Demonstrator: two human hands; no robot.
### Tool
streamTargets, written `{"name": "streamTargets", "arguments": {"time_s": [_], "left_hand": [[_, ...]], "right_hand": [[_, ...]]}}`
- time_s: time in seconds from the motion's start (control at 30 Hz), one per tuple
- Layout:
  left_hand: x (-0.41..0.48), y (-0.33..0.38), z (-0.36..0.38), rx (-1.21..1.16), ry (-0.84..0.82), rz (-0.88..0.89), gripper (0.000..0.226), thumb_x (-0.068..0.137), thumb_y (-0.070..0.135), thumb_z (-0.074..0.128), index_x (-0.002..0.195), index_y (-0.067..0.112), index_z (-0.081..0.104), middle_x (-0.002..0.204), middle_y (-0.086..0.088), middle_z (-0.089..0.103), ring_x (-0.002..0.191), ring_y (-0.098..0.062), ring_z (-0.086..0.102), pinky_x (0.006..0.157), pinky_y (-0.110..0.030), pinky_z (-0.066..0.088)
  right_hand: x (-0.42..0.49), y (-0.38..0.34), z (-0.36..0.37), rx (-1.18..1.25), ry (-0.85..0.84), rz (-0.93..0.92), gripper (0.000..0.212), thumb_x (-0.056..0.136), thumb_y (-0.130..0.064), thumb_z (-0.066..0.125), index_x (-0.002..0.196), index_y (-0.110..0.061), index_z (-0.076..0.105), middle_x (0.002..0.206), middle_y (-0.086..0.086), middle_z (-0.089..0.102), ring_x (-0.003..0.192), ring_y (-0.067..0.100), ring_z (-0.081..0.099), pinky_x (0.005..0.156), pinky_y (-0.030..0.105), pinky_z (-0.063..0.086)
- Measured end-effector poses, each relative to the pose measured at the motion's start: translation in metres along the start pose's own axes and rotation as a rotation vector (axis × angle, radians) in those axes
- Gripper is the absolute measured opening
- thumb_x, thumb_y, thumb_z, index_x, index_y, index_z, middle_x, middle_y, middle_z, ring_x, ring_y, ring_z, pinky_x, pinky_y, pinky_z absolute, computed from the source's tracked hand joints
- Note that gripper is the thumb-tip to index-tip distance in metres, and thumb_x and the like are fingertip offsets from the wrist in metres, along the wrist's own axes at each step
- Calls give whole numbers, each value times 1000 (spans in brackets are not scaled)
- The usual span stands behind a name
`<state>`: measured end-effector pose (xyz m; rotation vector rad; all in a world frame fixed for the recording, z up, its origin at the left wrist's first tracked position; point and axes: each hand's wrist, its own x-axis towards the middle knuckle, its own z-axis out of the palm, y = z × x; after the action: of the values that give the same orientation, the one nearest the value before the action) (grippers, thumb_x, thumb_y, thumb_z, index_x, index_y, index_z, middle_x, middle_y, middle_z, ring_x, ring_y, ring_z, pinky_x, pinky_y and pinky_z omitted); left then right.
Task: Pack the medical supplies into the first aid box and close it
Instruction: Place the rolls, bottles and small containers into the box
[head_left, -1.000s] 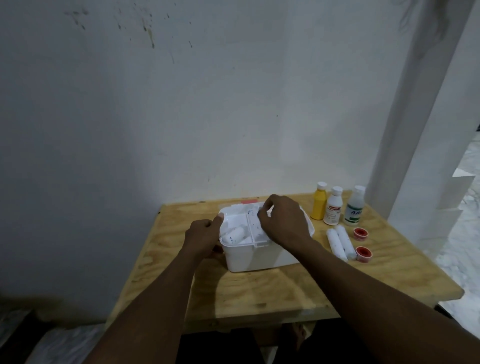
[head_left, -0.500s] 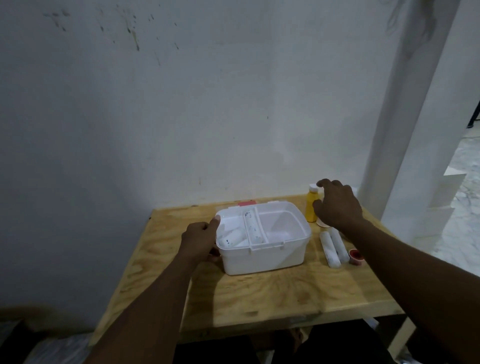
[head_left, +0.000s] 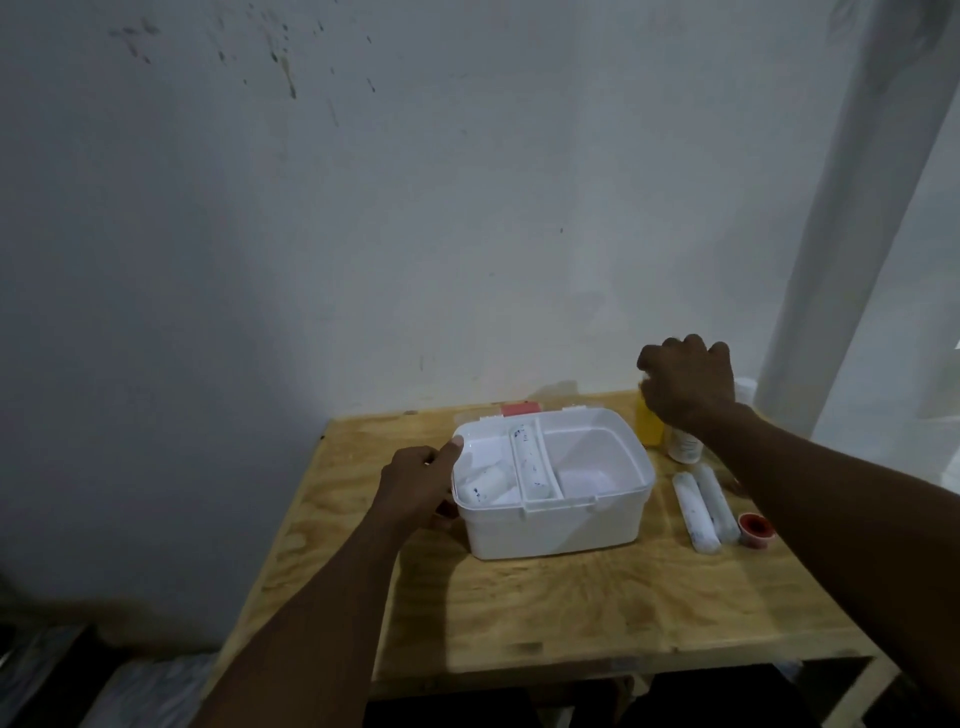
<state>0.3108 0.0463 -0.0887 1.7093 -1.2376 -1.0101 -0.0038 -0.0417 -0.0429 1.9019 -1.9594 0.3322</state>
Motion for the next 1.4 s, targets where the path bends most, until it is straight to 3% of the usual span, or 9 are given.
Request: {"name": "streamTargets", "arguments": {"time_s": [0.1, 0.2, 0.33, 0.47, 0.57, 0.77, 0.97, 1.17, 1.4], "left_hand": [[-1, -1, 0, 3, 5, -1, 53, 92, 57, 60, 98, 7, 73, 92, -13, 77, 71, -35, 77, 51, -34, 61], [-2, 0, 2, 6, 6, -1, 52, 93, 57, 58, 98, 8, 73, 93, -12, 76, 72, -34, 76, 50, -33, 60], [-3, 0, 3, 12, 18, 8, 51, 95, 56, 56, 97, 8, 74, 91, -11, 77, 71, -32, 76, 49, -31, 59], [-2, 1, 3, 15, 28, 21, 52, 95, 53, 57, 98, 4, 73, 92, -14, 76, 69, -31, 76, 47, -31, 58], [1, 1, 3, 7, 43, 37, 56, 96, 49, 59, 98, -6, 70, 93, -20, 75, 66, -33, 75, 47, -33, 59], [3, 1, 4, 43, 88, 83, 56, 97, 45, 60, 91, -11, 67, 88, -24, 73, 56, -28, 72, 46, -35, 60], [0, 3, 4, 56, 95, 88, 52, 97, 43, 60, 88, -8, 68, 84, -22, 74, 52, -24, 71, 44, -32, 58], [-2, 4, 4, 62, 117, 118, 53, 98, 40, 60, 83, -10, 67, 80, -24, 73, 62, -34, 74, 48, -44, 63], [-1, 3, 3, 68, 107, 120, 50, 98, 42, 60, 85, -6, 69, 77, -19, 74, 54, -25, 73, 50, -46, 63]], "right_hand": [[1, -6, -27, 181, 243, 9, 29, 89, -32, 57, 114, -18, 65, 110, 11, 66, 106, 34, 57, 88, 45, 40], [0, -18, -60, 646, 397, 76, 28, 86, -32, 57, 109, -17, 65, 104, 11, 66, 97, 30, 61, 83, 40, 45], [-9, -31, -85, 945, 174, 117, 21, 83, -23, 65, 100, -14, 72, 92, 3, 68, 83, 17, 62, 74, 27, 44], [-26, -47, -80, 848, -49, 48, 18, 80, -18, 67, 95, -13, 76, 95, 6, 71, 85, 17, 62, 74, 26, 45], [-36, -62, -66, 739, -105, -43, 20, 81, -16, 65, 97, -13, 75, 104, 8, 71, 93, 23, 64, 83, 34, 52], [-47, -88, -44, 640, -175, -175, 26, 82, -10, 62, 106, -9, 71, 112, 9, 68, 101, 24, 62, 84, 32, 49], [-46, -98, -34, 625, -165, -195, 29, 82, -8, 61, 110, -12, 69, 113, 9, 66, 102, 25, 61, 80, 28, 45], [-45, -97, -34, 629, -172, -192, 31, 80, -8, 62, 111, -10, 68, 112, 9, 68, 101, 25, 62, 84, 32, 51], [-42, -97, -37, 617, -181, -181, 26, 83, -12, 61, 108, -9, 68, 109, 8, 69, 98, 24, 62, 78, 29, 47]]}}
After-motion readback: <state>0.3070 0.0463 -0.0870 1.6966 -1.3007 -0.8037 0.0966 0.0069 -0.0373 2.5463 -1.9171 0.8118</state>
